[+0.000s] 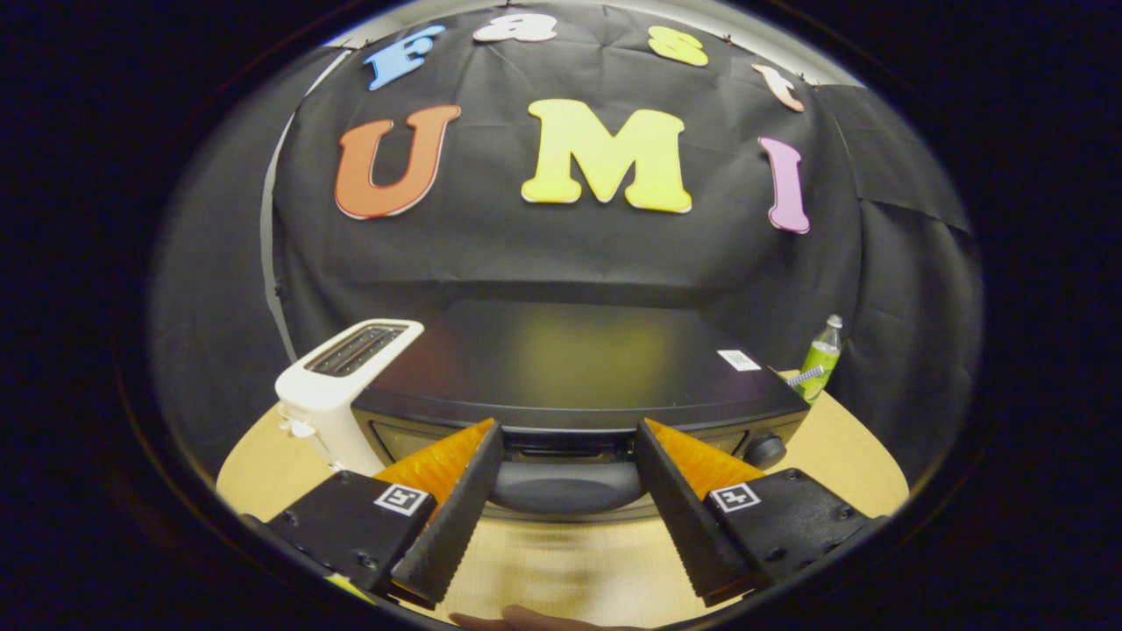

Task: Open the toaster oven, put the food inside, and close the toaster oven door.

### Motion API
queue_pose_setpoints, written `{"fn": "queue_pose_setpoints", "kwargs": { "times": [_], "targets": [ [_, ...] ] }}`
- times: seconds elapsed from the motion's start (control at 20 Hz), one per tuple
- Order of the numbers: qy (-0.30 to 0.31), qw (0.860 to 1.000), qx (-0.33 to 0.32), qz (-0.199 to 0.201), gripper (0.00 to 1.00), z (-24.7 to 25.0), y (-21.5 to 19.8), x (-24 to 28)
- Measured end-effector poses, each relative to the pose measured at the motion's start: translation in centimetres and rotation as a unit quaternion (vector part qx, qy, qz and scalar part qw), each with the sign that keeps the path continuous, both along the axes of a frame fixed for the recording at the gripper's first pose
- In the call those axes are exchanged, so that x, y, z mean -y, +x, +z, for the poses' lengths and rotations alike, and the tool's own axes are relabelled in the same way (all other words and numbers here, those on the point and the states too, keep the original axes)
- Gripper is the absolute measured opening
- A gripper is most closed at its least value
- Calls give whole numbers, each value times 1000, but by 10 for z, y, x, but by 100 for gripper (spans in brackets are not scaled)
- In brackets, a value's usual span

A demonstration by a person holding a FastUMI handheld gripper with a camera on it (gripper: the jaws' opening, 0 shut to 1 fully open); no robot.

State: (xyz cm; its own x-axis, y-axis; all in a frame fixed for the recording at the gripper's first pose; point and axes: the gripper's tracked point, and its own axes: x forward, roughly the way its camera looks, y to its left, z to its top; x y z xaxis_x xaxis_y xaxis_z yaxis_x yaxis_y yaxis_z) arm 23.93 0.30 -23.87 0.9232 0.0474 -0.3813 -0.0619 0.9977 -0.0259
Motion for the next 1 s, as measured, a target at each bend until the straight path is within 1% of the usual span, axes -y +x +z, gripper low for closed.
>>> {"fn": "queue_pose_setpoints", "kwargs": {
  "times": [0.05,0.25,0.45,0.6,0.8,0.9,1.0],
  "targets": [
    [0,1000,-16,-1,100,-2,-4,-1],
    [19,999,-28,-3,100,-7,-24,2],
    [37,999,-30,4,100,-20,-58,6],
    [54,998,-40,3,100,-40,-84,10],
    [46,999,-28,7,100,-61,-105,13],
    [45,998,-36,3,100,-76,-114,15],
    [31,999,-35,7,100,-83,-122,14]
  ]
}}
